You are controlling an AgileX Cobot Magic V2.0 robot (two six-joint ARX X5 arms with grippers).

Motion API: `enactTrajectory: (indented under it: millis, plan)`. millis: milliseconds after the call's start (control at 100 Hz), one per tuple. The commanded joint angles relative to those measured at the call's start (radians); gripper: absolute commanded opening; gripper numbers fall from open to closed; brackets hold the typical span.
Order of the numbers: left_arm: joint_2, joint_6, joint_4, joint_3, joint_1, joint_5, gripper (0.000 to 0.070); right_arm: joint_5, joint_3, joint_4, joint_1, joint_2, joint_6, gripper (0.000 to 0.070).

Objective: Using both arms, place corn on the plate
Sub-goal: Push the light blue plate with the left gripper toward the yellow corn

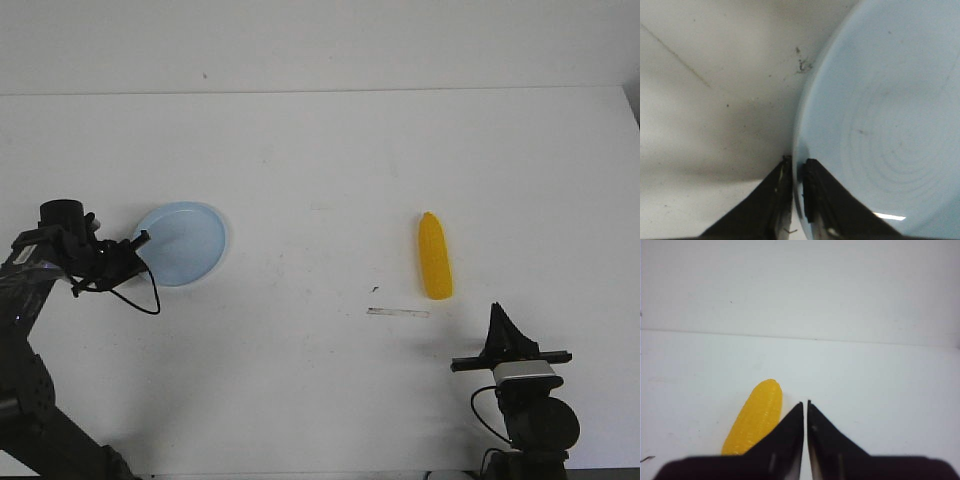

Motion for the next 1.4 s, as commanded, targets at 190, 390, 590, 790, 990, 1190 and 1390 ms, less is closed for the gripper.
enactTrajectory:
  millis: [190,390,590,790,990,1190,1390]
  plan:
    - [0.021,0.01,-0.002,0.014,-0.007,0.061,0.0,0.0,-0.001,0.01,0.002,0.002,-0.004,0.0015]
    - [-0.031,0.005,-0.001,0.014,-0.051,0.074,0.0,0.0,-0.002,0.01,0.002,0.002,-0.004,0.0015]
    - [-0.081,-0.006,0.015,0.014,-0.172,0.074,0.0,0.0,-0.002,0.01,0.002,0.002,-0.004,0.0015]
    - [-0.082,-0.032,0.026,0.014,-0.361,0.074,0.0,0.0,-0.001,0.01,0.002,0.002,-0.004,0.0015]
    - [-0.075,-0.087,0.051,0.014,-0.527,0.07,0.0,0.0,-0.002,0.01,0.002,0.002,-0.004,0.0015]
    - [-0.043,-0.166,0.054,0.014,-0.655,0.015,0.0001,0.0,-0.002,0.01,0.002,0.002,-0.004,0.0015]
    - [-0.039,-0.216,0.082,0.014,-0.699,-0.006,0.0001,0.0,-0.001,0.01,0.002,0.002,-0.004,0.0015]
